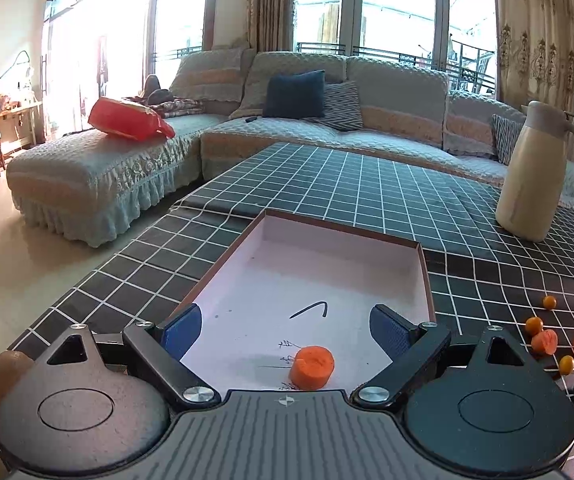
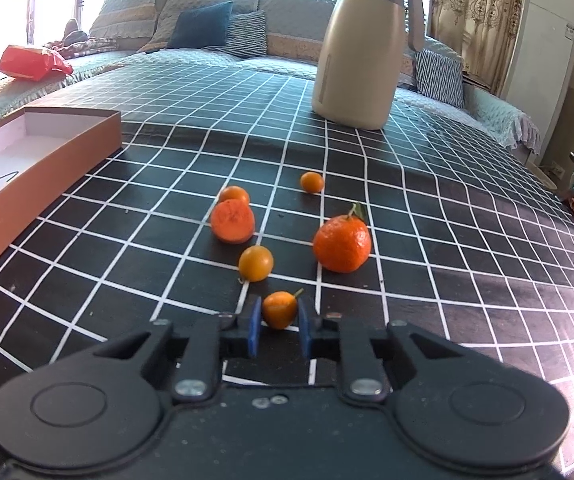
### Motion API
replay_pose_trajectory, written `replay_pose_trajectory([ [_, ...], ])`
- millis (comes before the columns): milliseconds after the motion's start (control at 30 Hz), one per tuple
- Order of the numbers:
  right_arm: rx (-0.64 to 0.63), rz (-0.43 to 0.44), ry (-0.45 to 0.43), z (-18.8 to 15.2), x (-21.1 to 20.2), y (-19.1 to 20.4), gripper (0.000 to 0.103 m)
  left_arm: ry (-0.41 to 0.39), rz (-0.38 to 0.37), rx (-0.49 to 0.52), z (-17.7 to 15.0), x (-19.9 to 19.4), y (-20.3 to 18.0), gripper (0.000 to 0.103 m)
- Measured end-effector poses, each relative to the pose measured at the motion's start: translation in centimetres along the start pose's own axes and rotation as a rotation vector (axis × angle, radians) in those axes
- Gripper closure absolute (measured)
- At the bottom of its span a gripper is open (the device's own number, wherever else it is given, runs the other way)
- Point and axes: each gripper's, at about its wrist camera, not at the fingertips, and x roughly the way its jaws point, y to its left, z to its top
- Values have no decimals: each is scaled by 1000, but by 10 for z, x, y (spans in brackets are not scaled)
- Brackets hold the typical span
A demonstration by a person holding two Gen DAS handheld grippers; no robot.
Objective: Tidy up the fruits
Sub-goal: 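Carry the kumquat into the white box and open the right tool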
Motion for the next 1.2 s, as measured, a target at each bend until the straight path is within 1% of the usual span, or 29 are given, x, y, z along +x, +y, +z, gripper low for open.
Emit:
replay_pose_trajectory([
  [233,-19,26,-27,12,-10,19,85,-4,46,-5,-4,0,24,12],
  [367,-17,55,-42,20,-14,37,85,11,73,-28,-7,3,46,12],
  [533,-28,106,-56,31,-17,71,85,26,97,-48,-13,10,67,12],
  [667,-38,156,-78,43,-18,102,85,24,117,-45,-15,14,79,12],
  [967,-60,247,-136,71,-20,160,85,32,149,-90,-16,21,105,12],
  [1100,-74,269,-132,79,-12,177,85,41,164,-104,-15,26,113,12],
  [1200,-80,266,-112,79,-2,186,84,45,171,-109,-15,27,115,12],
])
